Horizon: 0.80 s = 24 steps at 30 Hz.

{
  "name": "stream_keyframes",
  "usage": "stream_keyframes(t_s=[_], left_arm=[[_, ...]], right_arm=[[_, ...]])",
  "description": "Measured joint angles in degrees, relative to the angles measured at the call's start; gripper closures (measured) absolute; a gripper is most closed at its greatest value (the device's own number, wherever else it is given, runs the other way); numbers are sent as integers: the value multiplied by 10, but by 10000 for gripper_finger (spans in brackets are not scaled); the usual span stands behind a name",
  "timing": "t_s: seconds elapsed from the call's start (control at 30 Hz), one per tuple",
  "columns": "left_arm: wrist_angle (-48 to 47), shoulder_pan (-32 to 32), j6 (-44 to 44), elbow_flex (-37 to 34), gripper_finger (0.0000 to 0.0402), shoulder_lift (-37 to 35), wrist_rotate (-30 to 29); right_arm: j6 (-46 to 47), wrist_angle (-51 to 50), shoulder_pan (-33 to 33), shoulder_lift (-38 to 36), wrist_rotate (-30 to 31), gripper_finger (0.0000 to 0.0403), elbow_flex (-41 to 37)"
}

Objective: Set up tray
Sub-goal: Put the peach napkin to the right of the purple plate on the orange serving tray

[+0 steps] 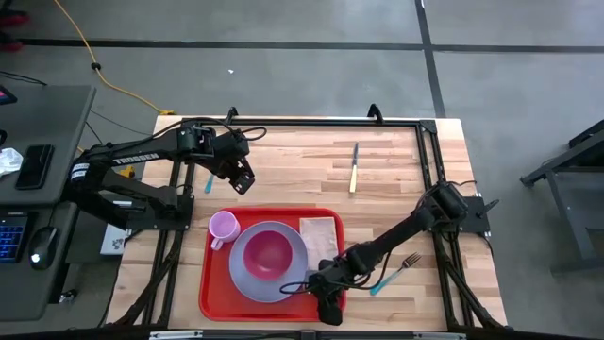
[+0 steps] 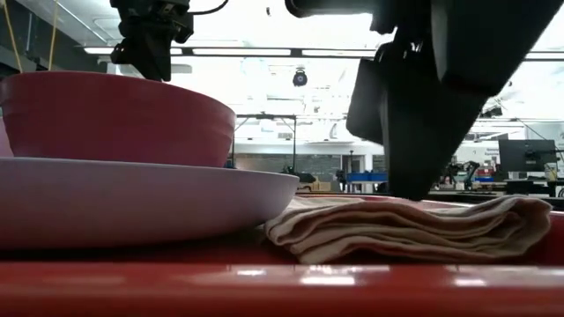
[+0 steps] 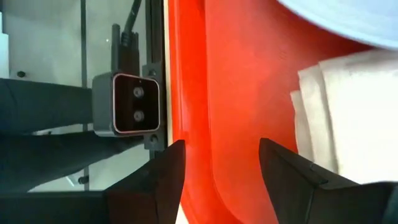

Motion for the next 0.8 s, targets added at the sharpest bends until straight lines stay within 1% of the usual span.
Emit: stream_keyframes(t_s=[0.13,0.3,0.4,0.67,0.8], left_arm=[[-2,0,0,0,227,0,0],[-3,0,3,0,227,0,1],[-3,0,4,0,227,0,0],[-3,0,14,0,227,0,0],[-3,0,15,0,227,0,0]], right_arm=[[-21,-60,1,-1,14,220,25],[-60,-161,-4,-1,73,220,59],[-82,-205,-17,-2,106,220,65],[-109,-211,-66,-1,85,220,32],[-109,-207,-77,0,68,220,16]])
